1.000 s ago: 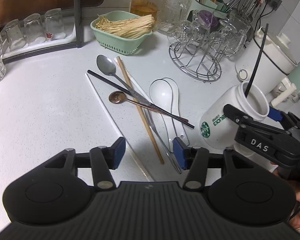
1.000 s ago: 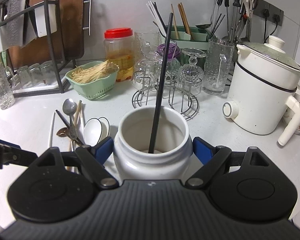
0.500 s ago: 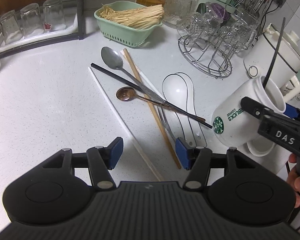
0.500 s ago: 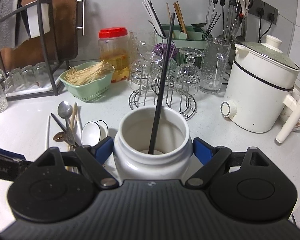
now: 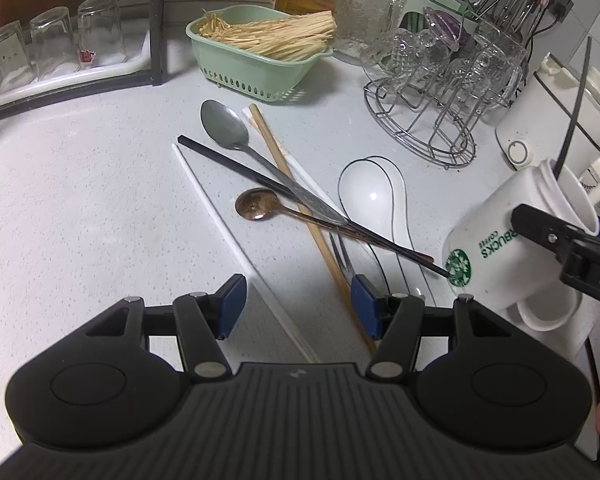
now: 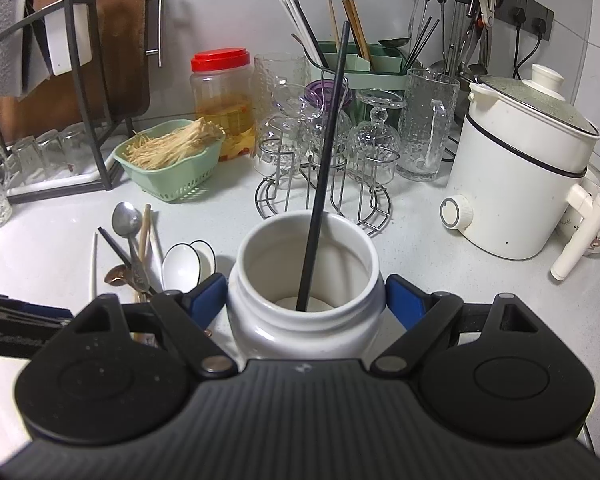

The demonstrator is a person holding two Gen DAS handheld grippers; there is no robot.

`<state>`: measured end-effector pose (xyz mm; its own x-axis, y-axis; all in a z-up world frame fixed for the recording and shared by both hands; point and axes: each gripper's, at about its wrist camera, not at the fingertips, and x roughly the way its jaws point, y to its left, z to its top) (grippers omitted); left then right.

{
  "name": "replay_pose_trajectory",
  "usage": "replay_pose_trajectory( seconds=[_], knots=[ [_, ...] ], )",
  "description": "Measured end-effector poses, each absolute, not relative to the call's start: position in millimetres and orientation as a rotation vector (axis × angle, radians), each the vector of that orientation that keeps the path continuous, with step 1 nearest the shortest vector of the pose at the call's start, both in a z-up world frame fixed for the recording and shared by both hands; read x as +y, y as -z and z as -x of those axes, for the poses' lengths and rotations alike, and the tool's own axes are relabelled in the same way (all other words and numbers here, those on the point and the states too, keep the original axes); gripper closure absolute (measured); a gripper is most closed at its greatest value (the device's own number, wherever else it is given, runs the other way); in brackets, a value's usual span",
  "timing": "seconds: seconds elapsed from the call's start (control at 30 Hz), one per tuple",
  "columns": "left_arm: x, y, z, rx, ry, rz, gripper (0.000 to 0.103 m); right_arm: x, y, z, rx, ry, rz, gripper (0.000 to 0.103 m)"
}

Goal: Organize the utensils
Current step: 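Move the left tool back over the utensil pile toward the silver spoon, then grasp the silver spoon handle with the left tool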

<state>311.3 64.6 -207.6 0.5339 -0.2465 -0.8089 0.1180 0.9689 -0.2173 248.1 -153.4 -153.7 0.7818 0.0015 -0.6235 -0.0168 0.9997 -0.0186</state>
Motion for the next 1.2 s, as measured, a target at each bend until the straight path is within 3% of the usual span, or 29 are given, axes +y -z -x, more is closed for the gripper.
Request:
replay_pose_trajectory(
  seconds=[0.77, 1.2],
  knots=[
    [75, 203, -371, 0.860, 0.172, 0.165, 0.040, -150, 156, -248, 0.643, 0.007, 0.023, 0.014],
    [123, 220, -440, 0.838, 0.180, 0.231, 0.059, -149, 157, -254, 0.632, 0.004, 0.036, 0.014]
  ],
)
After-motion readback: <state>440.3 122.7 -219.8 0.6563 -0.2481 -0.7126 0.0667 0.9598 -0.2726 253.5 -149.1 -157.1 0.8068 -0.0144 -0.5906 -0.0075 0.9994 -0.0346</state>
